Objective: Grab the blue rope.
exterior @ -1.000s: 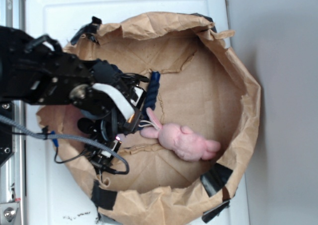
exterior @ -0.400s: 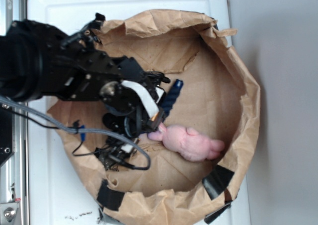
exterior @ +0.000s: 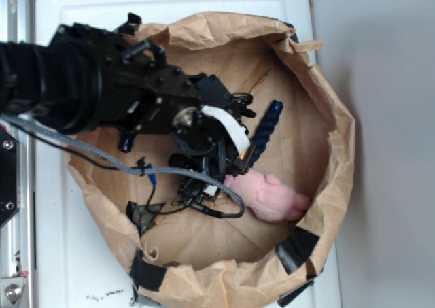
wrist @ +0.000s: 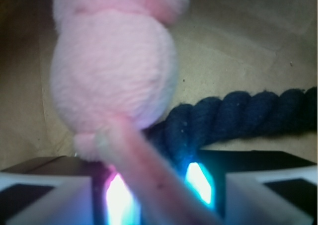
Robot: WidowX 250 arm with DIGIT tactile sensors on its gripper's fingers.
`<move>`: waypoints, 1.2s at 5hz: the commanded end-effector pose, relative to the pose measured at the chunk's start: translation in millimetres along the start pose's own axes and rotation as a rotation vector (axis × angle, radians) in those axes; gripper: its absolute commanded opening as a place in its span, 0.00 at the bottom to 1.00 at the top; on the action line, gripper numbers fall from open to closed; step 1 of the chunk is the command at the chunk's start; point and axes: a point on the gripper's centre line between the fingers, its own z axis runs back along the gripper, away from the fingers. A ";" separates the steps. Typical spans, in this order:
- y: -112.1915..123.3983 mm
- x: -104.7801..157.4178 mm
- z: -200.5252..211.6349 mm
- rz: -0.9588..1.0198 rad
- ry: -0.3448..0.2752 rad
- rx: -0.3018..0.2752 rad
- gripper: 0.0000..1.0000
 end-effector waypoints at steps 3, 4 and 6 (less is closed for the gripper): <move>22.7 16.9 57.2 0.074 -0.111 0.056 0.00; 22.3 22.2 81.0 0.117 -0.108 0.097 0.00; 13.5 29.0 101.9 0.167 -0.026 0.222 0.00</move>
